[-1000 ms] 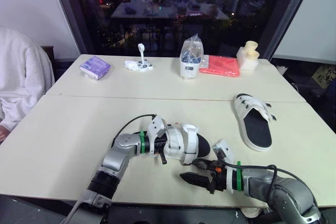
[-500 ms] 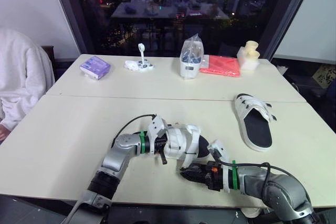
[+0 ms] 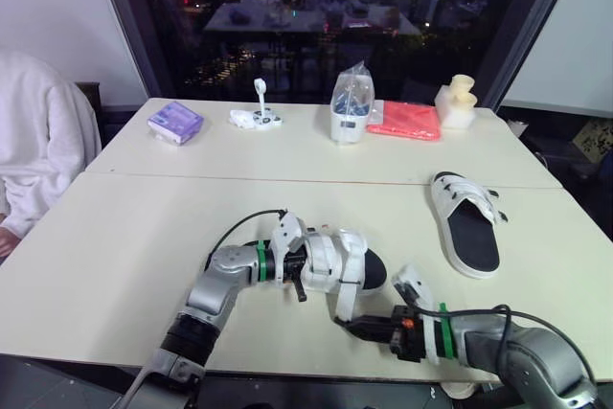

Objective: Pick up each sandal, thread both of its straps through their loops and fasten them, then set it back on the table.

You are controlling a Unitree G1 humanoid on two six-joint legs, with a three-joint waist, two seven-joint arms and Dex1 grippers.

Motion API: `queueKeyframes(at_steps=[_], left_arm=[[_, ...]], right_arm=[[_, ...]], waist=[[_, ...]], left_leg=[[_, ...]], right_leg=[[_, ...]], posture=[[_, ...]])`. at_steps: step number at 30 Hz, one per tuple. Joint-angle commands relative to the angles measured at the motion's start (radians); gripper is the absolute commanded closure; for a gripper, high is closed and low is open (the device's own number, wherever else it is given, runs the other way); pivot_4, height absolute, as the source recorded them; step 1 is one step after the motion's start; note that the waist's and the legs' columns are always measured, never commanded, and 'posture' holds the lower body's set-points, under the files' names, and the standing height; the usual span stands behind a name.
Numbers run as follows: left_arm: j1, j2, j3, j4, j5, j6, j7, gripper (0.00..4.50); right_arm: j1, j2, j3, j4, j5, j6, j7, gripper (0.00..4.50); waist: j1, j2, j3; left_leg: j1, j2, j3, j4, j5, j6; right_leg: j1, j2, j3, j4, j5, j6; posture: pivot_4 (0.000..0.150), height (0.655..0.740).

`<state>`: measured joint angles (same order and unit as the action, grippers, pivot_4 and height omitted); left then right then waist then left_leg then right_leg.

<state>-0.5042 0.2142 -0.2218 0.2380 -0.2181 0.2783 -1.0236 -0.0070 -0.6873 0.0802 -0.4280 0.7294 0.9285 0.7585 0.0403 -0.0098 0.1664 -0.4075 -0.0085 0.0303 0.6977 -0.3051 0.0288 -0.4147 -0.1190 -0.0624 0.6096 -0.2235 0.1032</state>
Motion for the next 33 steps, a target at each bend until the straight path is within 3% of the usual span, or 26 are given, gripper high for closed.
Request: queueKeyframes(at_steps=[1, 11, 20, 24, 28, 33], left_arm=[[0.015, -0.005, -0.030, -0.003, 0.002, 0.008, -0.006, 4.50], [0.013, -0.004, -0.032, 0.002, 0.004, 0.006, -0.009, 4.50], [0.015, 0.005, -0.045, 0.012, 0.017, -0.012, -0.014, 4.50], [0.015, 0.011, -0.058, 0.025, 0.027, -0.030, -0.022, 4.50], [0.011, 0.007, -0.062, 0.036, 0.031, -0.042, -0.026, 4.50], [0.001, 0.004, -0.065, 0.051, 0.030, -0.053, -0.025, 4.50]], right_arm=[[0.040, -0.048, 0.005, -0.047, -0.002, 0.002, 0.040, 4.41], [0.117, -0.259, 0.037, -0.157, -0.078, -0.086, 0.175, 4.41], [0.086, -0.324, -0.166, -0.269, 0.061, -0.060, 0.213, 4.41], [-0.068, -0.335, -0.279, -0.270, 0.228, 0.008, 0.191, 4.41], [-0.270, -0.304, -0.294, -0.153, 0.335, 0.084, 0.137, 4.41], [-0.424, -0.229, -0.213, 0.034, 0.266, 0.091, 0.089, 4.41]], waist=[[0.001, 0.000, 0.000], [0.002, 0.000, 0.000], [0.001, 0.001, 0.000], [0.000, 0.001, 0.000], [0.000, 0.001, 0.000], [-0.001, 0.002, 0.000]], left_leg=[[0.000, 0.000, 0.000, 0.000, 0.000, 0.000], [0.000, 0.000, 0.000, 0.000, 0.000, 0.000], [-0.001, 0.000, -0.001, -0.001, -0.002, 0.003], [-0.001, 0.000, -0.001, -0.001, -0.002, 0.002], [0.000, 0.001, -0.001, -0.001, -0.002, 0.002], [-0.001, 0.001, -0.001, -0.001, -0.002, 0.002]], right_leg=[[0.000, 0.000, 0.000, 0.000, 0.000, 0.000], [0.001, 0.000, -0.001, -0.004, 0.000, 0.000], [0.005, -0.001, -0.003, -0.012, 0.000, 0.000], [0.005, -0.002, -0.003, -0.012, 0.001, 0.001], [0.005, -0.002, -0.003, -0.012, 0.001, 0.000], [0.005, -0.004, -0.003, -0.014, 0.001, 0.000]], posture=[[0.150, 0.7400], [0.150, 0.7400], [0.150, 0.7400], [0.150, 0.7400], [0.150, 0.7400], [0.150, 0.7400]])
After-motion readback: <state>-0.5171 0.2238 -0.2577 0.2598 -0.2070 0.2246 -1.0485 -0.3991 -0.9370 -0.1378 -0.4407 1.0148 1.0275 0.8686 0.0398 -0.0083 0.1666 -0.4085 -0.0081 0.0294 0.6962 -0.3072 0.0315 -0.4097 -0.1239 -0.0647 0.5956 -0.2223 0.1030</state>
